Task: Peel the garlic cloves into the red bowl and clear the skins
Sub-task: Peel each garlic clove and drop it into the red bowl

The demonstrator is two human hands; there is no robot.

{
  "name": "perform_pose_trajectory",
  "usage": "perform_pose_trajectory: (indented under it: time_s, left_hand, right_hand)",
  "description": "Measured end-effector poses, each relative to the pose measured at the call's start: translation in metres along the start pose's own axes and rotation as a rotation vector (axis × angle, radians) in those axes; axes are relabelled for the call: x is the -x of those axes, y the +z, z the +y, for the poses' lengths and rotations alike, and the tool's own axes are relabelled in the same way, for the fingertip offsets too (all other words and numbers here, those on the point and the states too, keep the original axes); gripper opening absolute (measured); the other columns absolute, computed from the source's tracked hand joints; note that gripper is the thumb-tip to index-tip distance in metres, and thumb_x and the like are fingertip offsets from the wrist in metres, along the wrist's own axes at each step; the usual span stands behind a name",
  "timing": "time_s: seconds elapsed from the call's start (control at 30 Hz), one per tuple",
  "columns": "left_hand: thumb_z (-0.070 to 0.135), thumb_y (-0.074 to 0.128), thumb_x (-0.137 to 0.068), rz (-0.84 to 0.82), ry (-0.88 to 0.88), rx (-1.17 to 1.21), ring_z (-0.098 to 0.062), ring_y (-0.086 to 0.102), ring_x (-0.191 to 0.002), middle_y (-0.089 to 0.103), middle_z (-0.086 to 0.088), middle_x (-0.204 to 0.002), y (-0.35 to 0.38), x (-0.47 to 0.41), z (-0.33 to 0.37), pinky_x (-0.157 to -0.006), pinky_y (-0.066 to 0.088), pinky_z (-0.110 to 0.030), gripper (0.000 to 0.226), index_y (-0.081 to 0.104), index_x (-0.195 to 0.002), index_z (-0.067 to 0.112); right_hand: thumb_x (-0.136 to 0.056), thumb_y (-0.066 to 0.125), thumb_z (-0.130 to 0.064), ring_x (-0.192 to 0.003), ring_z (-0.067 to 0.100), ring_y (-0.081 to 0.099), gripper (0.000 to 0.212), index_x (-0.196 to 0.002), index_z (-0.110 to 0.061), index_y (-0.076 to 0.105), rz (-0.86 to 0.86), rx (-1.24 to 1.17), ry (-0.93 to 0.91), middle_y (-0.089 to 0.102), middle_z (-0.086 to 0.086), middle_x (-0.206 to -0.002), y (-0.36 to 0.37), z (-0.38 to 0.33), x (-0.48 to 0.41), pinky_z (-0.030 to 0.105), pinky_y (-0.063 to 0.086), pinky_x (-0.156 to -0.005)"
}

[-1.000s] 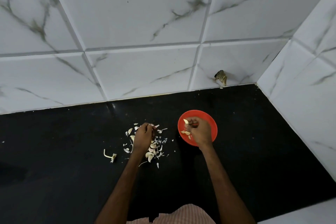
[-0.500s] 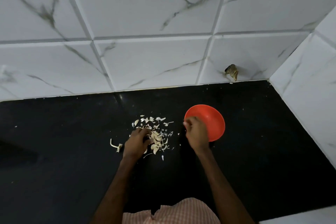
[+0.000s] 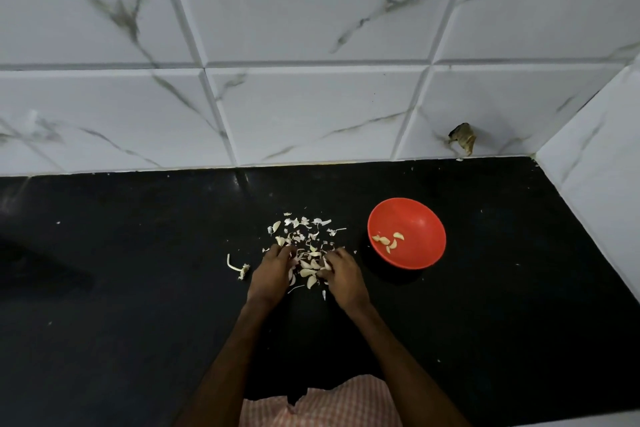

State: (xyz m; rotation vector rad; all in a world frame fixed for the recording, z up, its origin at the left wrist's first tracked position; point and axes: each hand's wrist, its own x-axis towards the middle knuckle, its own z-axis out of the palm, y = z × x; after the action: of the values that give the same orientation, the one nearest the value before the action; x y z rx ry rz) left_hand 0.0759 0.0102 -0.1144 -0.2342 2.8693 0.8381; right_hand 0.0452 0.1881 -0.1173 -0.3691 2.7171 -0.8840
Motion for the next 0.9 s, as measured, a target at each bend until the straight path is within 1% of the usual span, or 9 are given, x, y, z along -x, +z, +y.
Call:
perform_pose_trajectory:
  time_s: [0.13,0.17,0.27,0.33,0.43,0.53,0.63,0.77,0.9]
  left_hand:
    - [0.029,0.046,-0.106,0.027,0.016,0.028,-0.019,0.055,-0.108,0.048,-0.002,-0.121,-0.003,0.001,-0.002,-0.084,0.053,-0.039,0.029,0.059,-0.125,0.011]
    - [0.031,0.047,-0.105,0.027,0.019,0.051,-0.017,0.056,-0.106,0.049,0.000,-0.120,-0.004,0.001,0.000,-0.083,0.054,-0.039,0.028,0.059,-0.124,0.013]
    - [0.035,0.055,-0.102,-0.005,0.029,0.095,-0.013,0.061,-0.103,0.056,0.008,-0.119,-0.008,-0.001,0.004,-0.085,0.052,-0.037,0.022,0.059,-0.118,0.022]
    - [0.035,0.061,-0.097,-0.024,0.037,0.109,-0.010,0.063,-0.104,0.059,0.013,-0.120,-0.011,-0.003,0.008,-0.086,0.051,-0.035,0.021,0.056,-0.117,0.028]
    - [0.046,0.068,-0.091,-0.043,0.075,0.118,-0.006,0.059,-0.108,0.049,0.019,-0.127,-0.017,-0.007,0.013,-0.088,0.051,-0.036,0.048,0.048,-0.132,0.030]
    - [0.058,0.069,-0.086,-0.107,0.130,0.118,-0.001,0.057,-0.098,0.058,0.020,-0.113,-0.020,-0.013,0.019,-0.086,0.049,-0.031,0.045,0.057,-0.119,0.031]
    - [0.061,0.057,-0.093,-0.155,0.179,0.200,-0.008,0.062,-0.086,0.065,0.010,-0.092,-0.019,-0.012,0.032,-0.077,0.048,-0.031,0.038,0.061,-0.101,0.025]
    - [0.049,0.038,-0.105,-0.132,0.166,0.296,-0.017,0.063,-0.076,0.063,0.004,-0.076,-0.022,-0.012,0.044,-0.074,0.051,-0.036,0.042,0.063,-0.098,0.017]
    - [0.052,0.035,-0.105,-0.145,0.123,0.330,0.000,0.056,-0.061,0.060,0.008,-0.066,-0.020,-0.014,0.054,-0.062,0.041,-0.025,0.045,0.063,-0.084,0.024]
  right_hand:
    - [-0.096,0.064,-0.006,-0.104,0.006,0.062,0.029,-0.125,-0.009,0.068,0.115,-0.208,0.123,0.068,0.002,-0.119,-0.005,-0.005,0.002,0.006,0.043,-0.083]
    - [-0.096,0.063,-0.004,-0.100,0.003,0.063,0.029,-0.124,-0.009,0.068,0.138,-0.290,0.159,0.070,0.001,-0.117,-0.006,-0.006,0.003,0.005,0.045,-0.080]
    - [-0.096,0.065,-0.005,-0.087,0.004,0.071,0.019,-0.113,-0.008,0.070,0.180,-0.513,0.237,0.075,0.000,-0.100,-0.007,-0.009,0.004,0.017,0.055,-0.078]
    - [-0.095,0.068,-0.012,-0.081,0.012,0.074,0.010,-0.104,-0.009,0.069,0.200,-0.632,0.284,0.077,0.000,-0.090,-0.009,-0.011,0.004,0.026,0.057,-0.073]
    - [-0.094,0.071,-0.020,-0.080,0.020,0.073,0.009,-0.094,-0.010,0.071,0.267,-0.793,0.343,0.076,0.001,-0.084,-0.014,-0.014,0.002,0.037,0.058,-0.071]
    - [-0.093,0.072,-0.022,-0.083,0.013,0.069,0.010,-0.089,-0.013,0.076,0.278,-0.931,0.366,0.076,-0.002,-0.086,-0.017,-0.015,-0.001,0.036,0.054,-0.077]
    - [-0.091,0.074,-0.019,-0.085,0.012,0.070,0.006,-0.089,-0.015,0.077,0.263,-0.913,0.323,0.077,0.000,-0.087,-0.018,-0.020,0.000,0.029,0.053,-0.077]
    - [-0.090,0.074,-0.016,-0.082,0.005,0.071,0.008,-0.085,-0.022,0.076,0.290,-0.760,0.211,0.076,-0.006,-0.083,-0.022,-0.025,0.000,0.020,0.053,-0.075]
    - [-0.090,0.074,-0.011,-0.086,0.009,0.071,0.004,-0.090,-0.013,0.076,0.387,-0.677,0.175,0.075,-0.005,-0.086,-0.027,-0.033,-0.003,0.025,0.056,-0.079]
